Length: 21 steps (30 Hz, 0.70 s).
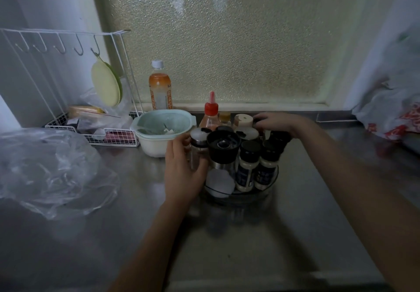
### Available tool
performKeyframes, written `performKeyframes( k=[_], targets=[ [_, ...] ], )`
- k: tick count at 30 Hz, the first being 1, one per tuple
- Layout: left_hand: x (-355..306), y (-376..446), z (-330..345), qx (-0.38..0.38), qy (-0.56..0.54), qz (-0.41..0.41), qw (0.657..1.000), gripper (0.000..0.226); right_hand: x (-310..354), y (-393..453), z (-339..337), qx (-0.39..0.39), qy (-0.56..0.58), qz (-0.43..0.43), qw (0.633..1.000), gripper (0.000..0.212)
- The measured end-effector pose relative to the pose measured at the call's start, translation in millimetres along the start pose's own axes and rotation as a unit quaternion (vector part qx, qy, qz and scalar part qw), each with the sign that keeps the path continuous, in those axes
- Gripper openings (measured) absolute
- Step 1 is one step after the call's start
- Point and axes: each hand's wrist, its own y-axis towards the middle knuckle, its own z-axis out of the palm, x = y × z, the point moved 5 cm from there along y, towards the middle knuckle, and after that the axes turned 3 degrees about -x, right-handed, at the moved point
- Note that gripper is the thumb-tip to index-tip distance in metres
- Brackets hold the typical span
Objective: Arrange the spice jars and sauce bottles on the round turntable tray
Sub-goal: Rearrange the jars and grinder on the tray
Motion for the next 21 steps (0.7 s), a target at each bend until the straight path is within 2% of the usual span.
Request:
performKeyframes(
  k=[2, 5, 9, 11, 13, 18, 21],
  targets=[
    [2, 0, 0, -0.002, 0.0, -0.009, 1.0, 0.045, 6, 2, 2, -0.009, -0.023, -0.018, 1.0, 0.027],
    [-2, 0, -3, -0.013, -0.01, -0.002, 1.0, 0.038, 7, 2, -6, -0.091, 0.012, -0.04, 0.995, 0.007],
    [-19, -6, -7, -0.007, 0.001, 0.057, 0.998, 0.034, 3, -13, -17, -0.164, -0.006, -0.042, 0.986, 0.029],
    [-25, -9, -3, 0.017, 0.025, 0.089, 0.996, 0.039, 5, -23, -18, -0.155, -0.005, -0.051, 0.987, 0.022],
    [-23, -10, 2, 0.032, 0.037, 0.081, 0.996, 0.045, 8, -31, -16, -0.128, -0.003, -0.058, 0.99, 0.019],
    [-12, -8, 12, 0.052, 0.088, 0.055, 0.993, 0.056, 2, -42, -5, -0.059, -0.012, -0.039, 0.997, 0.034],
    [-6, -6, 16, 0.066, 0.04, 0.019, 0.997, 0.051, -5, -50, -6, -0.05, 0.017, -0.028, 0.998, 0.038]
  ],
)
